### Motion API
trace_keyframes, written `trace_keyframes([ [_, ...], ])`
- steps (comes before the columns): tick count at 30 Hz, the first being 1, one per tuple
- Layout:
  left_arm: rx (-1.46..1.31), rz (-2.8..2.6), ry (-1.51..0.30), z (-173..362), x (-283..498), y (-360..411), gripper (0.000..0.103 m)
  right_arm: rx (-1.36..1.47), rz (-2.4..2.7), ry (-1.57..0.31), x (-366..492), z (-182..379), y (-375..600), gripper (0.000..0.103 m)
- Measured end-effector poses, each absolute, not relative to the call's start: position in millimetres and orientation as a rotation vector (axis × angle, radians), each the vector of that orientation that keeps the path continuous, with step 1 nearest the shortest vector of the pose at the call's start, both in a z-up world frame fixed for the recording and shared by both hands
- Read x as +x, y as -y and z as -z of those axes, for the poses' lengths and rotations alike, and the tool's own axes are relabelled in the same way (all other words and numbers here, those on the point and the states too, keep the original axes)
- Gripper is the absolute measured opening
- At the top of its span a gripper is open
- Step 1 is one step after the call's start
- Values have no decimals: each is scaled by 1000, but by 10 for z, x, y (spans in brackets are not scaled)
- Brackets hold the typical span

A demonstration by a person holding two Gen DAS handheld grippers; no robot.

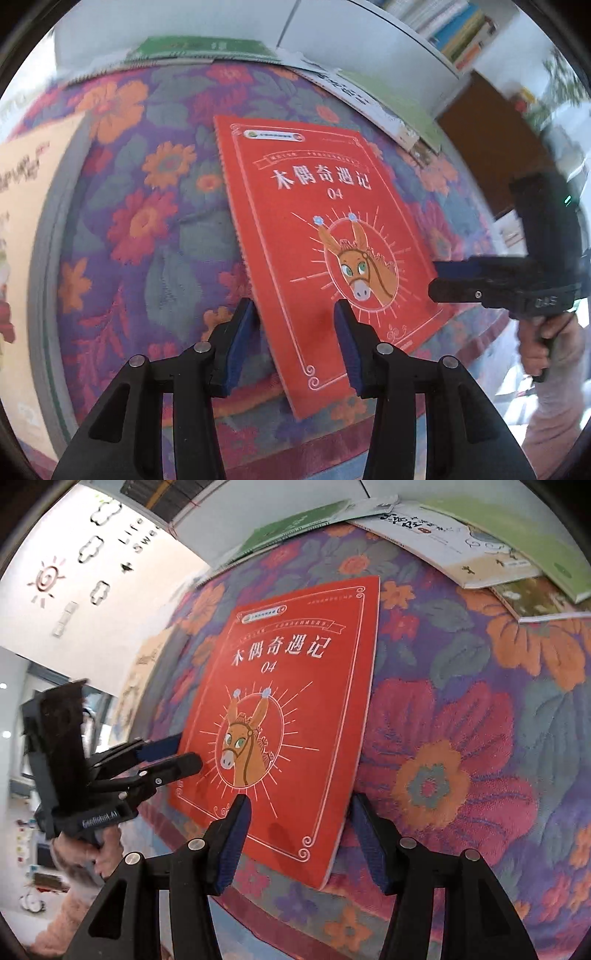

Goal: Organize books

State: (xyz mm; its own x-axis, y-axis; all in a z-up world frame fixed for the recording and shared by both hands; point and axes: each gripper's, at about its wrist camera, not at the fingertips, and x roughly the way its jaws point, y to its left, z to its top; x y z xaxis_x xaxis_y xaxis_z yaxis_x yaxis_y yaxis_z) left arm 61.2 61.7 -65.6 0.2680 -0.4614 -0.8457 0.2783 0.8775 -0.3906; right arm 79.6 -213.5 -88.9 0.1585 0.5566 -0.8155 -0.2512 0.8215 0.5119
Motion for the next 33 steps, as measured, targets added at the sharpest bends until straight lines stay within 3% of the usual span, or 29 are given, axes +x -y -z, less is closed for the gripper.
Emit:
trace_keyframes([
  [5,-209,513,-1216,680,757,-630,39,449,-618,-1305,1036,995,2334,41],
  [15,-204,539,-1237,689,960,-650,38,458,-649,-1305,1235,974,2344,40],
  [20,-203,537,-1237,696,1028,-680,32,485,-666,-1317,1324,981,2416,39],
  [22,-176,525,-1224,688,1040,-645,33,452,-659,-1322,1334,961,2391,35],
  [26,-135,502,-1203,676,1026,-586,34,365,-602,-1338,1336,926,2348,18],
  [33,-169,515,-1197,691,1042,-646,34,332,-597,-1313,1325,918,2324,17],
])
